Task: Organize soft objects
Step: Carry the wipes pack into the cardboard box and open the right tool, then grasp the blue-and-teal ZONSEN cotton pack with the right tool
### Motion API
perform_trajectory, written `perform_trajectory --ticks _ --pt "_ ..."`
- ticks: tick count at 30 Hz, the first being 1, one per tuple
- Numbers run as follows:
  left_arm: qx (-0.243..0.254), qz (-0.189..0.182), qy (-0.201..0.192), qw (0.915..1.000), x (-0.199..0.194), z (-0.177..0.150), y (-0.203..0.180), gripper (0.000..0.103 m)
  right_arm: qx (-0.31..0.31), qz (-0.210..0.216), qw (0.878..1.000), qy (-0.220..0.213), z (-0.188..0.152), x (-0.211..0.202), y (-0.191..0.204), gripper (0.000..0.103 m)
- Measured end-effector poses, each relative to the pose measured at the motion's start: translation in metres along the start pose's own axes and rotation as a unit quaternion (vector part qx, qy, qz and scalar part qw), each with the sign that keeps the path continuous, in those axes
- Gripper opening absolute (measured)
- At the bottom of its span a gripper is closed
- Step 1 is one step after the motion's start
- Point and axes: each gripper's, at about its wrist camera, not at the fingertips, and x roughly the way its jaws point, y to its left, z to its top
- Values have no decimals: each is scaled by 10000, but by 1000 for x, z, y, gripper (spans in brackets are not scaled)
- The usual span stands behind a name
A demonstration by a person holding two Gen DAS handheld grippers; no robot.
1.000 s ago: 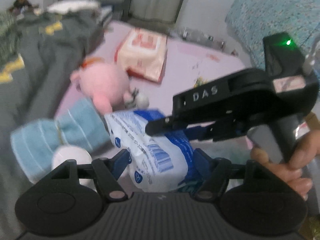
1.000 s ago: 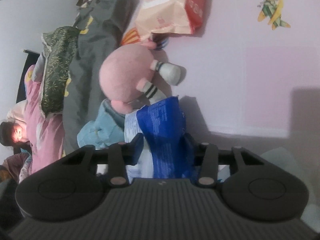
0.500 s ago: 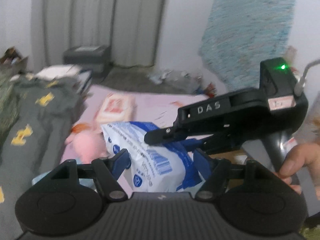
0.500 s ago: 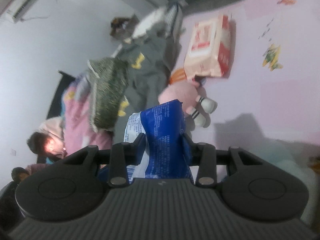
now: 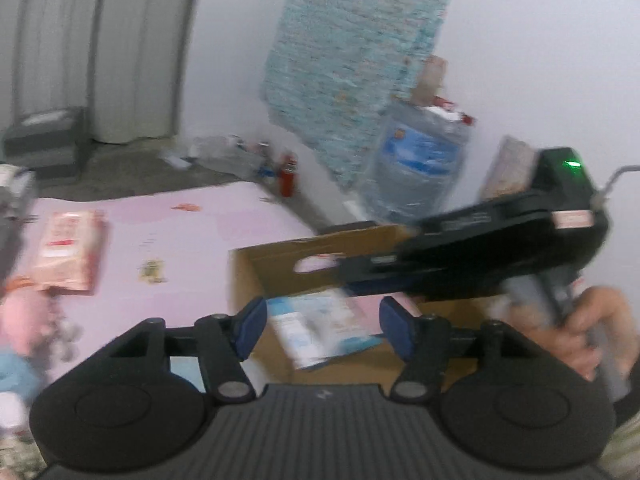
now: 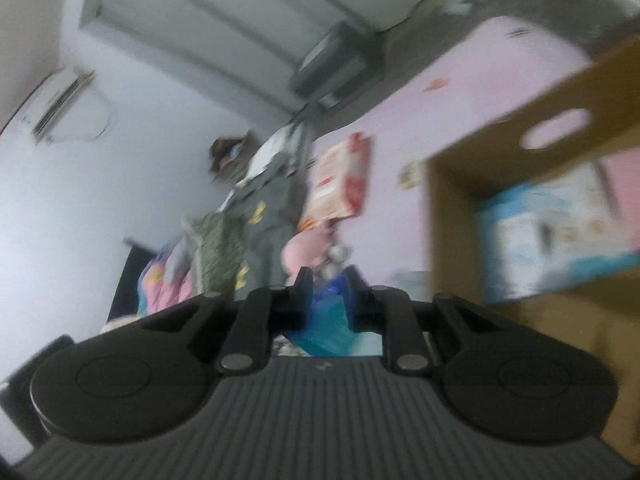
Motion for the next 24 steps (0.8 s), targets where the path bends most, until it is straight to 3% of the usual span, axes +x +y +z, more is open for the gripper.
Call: perform_trajectory --ticks 5,11,17,24 --pt "-416 705 -43 9966 -30 -23 56 67 -95 -63 9998 150 -5 9 -8 17" --pt "-1066 1352 41 9851 -53 -58 121 65 -445 -12 9957 814 -7 84 31 18" --pt "-1627 1421 257 9760 -42 -86 177 60 -865 -258 9854 1441 -13 167 74 24" --pt "-1691 1254 638 9755 -1 -94 212 60 -959 -916 9655 2242 -28 269 93 49"
